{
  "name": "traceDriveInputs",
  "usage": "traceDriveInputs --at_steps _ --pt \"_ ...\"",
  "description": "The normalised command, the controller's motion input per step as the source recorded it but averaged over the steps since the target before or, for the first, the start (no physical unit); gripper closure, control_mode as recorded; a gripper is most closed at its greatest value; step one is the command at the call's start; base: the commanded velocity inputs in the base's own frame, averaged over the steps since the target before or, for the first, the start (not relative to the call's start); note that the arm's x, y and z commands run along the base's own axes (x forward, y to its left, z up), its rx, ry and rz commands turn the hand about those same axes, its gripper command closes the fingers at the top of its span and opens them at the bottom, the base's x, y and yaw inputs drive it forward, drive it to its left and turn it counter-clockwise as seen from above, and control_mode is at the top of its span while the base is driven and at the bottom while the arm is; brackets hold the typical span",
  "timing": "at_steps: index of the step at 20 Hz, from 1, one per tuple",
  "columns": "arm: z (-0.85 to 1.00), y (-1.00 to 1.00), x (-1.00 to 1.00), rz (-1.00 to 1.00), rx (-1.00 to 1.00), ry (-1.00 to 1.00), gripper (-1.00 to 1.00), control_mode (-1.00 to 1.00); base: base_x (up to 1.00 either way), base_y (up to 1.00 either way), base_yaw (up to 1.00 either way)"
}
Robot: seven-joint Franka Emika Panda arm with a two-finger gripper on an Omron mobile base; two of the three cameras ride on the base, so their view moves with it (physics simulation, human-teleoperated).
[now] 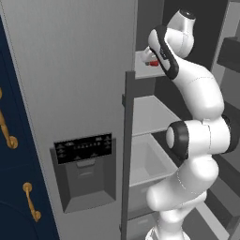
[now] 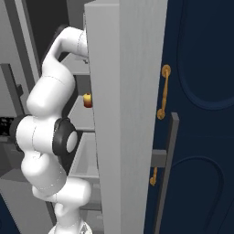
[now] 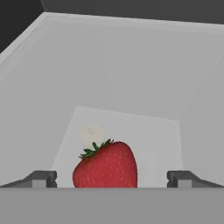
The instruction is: Take the strawberry from the fridge and place it on top of the pancake, located on the dining counter.
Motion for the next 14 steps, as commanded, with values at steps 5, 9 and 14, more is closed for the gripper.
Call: traceDriveInputs --at_steps 5,9,14 --pt "-0.05 0.07 0.15 0.00 0.00 0.00 -1.00 -1.00 0.00 0.00 0.00" --pt "-0.21 0.08 0.06 0.00 0.00 0.00 1.00 -1.00 0.00 0.00 0.00" --pt "-0.16 0.08 0.01 0.00 0.00 0.00 1.00 -1.00 0.00 0.00 0.00"
